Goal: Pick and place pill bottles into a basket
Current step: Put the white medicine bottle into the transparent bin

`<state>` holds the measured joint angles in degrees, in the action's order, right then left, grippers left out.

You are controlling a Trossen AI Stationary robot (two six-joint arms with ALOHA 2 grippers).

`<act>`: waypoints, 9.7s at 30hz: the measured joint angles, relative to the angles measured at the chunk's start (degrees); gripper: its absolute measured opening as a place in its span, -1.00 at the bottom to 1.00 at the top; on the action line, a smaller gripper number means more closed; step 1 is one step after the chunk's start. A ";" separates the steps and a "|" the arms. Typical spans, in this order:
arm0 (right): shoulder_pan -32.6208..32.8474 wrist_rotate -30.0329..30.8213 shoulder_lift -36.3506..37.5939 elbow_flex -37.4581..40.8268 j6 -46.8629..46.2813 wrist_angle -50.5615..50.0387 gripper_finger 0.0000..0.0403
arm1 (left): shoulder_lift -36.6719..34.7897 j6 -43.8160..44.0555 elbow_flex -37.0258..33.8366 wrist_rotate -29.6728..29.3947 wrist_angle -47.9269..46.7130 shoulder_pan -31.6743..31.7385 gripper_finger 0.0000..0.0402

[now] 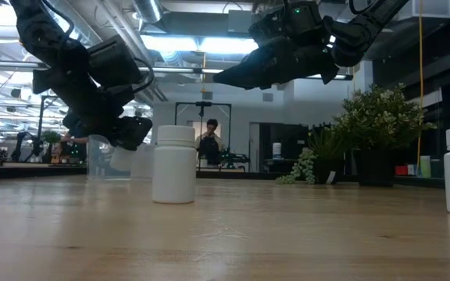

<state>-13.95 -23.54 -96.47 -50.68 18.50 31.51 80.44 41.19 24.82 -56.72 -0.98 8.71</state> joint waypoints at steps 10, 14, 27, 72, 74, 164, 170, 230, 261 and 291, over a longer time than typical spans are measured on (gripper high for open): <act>0.01 0.01 0.00 0.00 0.00 -0.01 -0.90 | 0.07 0.04 0.02 0.18 0.83 0.00 0.00; 0.00 0.01 0.00 0.00 -0.02 -0.02 -0.90 | 0.07 0.04 0.02 0.10 1.25 0.00 0.06; 0.01 0.01 0.00 0.00 -0.02 -0.02 -0.90 | 0.07 -0.51 0.07 -0.59 1.28 0.00 0.07; 0.12 -0.04 0.00 0.00 -0.60 -3.04 -0.90 | -13.78 -30.20 13.84 1.22 -7.33 -19.29 -0.25; 0.52 -0.04 0.00 0.00 -2.38 -3.04 -0.90 | -15.99 -26.84 13.84 1.26 -12.09 -22.58 -0.31; 71.77 57.83 36.35 13.29 -62.93 -65.17 -0.93 | -20.91 -26.73 -3.15 15.66 10.65 -42.29 -0.94; 71.99 58.36 36.35 19.20 -66.01 -57.24 -0.97 | -20.91 -26.75 -3.15 15.57 10.67 -42.32 -0.95; 71.90 61.65 34.99 46.12 -53.98 -14.18 0.42 | -20.87 -21.40 -3.15 12.91 14.54 -42.35 -0.97; 68.93 61.98 9.89 44.49 -51.90 8.94 0.41 | -20.88 -21.42 -3.15 12.91 14.52 -42.36 -0.97; 64.38 60.73 -4.07 41.38 -46.31 23.09 0.41 | -20.88 -22.91 -3.17 12.88 14.50 -42.35 -0.97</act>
<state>50.43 37.19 -100.54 -9.30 -27.81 54.59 59.55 18.28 21.65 -43.83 13.52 -33.64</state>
